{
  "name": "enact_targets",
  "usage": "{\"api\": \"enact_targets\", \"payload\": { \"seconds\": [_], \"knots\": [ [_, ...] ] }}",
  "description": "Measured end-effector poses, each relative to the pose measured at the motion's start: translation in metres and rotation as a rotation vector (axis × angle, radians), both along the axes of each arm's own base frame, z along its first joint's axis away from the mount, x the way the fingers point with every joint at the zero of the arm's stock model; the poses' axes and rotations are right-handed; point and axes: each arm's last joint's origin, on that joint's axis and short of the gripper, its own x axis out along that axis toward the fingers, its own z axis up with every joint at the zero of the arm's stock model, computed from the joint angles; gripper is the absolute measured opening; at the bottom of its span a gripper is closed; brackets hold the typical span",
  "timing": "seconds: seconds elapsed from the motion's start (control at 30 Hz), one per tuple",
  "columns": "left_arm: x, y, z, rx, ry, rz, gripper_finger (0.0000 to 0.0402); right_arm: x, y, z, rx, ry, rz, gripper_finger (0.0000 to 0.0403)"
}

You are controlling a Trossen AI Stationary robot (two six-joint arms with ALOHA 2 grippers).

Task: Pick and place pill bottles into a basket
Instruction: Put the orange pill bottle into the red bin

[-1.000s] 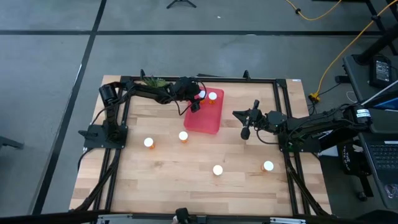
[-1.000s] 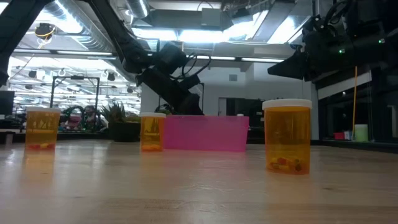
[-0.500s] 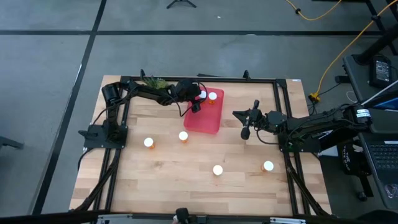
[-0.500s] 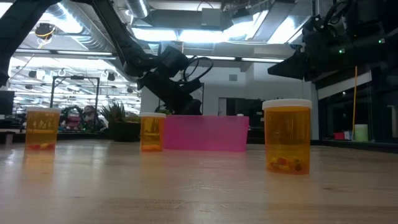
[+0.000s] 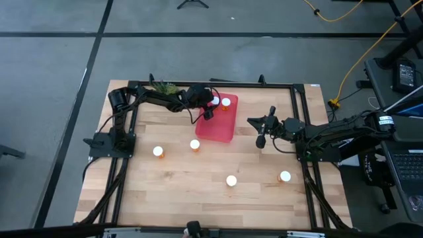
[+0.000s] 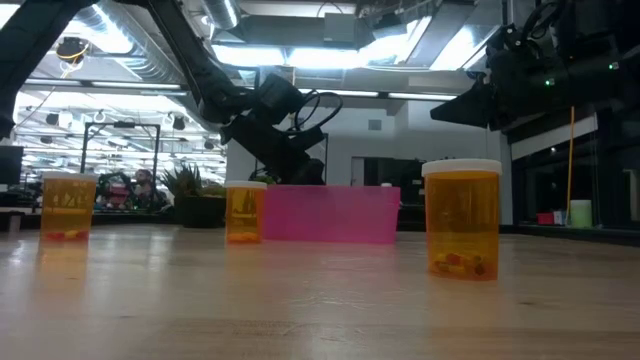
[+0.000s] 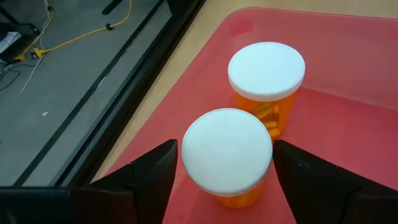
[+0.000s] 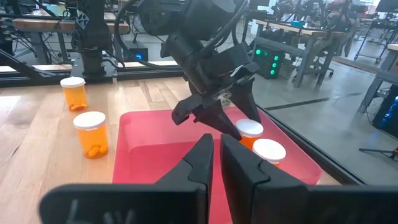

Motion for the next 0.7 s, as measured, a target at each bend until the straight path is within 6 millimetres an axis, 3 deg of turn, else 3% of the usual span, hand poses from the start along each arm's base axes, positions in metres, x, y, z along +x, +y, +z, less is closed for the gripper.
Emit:
{"api": "enact_targets", "payload": {
  "seconds": [0.7],
  "knots": [
    [0.0022, -0.0015, 0.0033, 0.037, -0.012, -0.022, 0.026, -0.0001, 0.0, -0.0004, 0.0, 0.005, 0.0, 0.0035]
  ]
}}
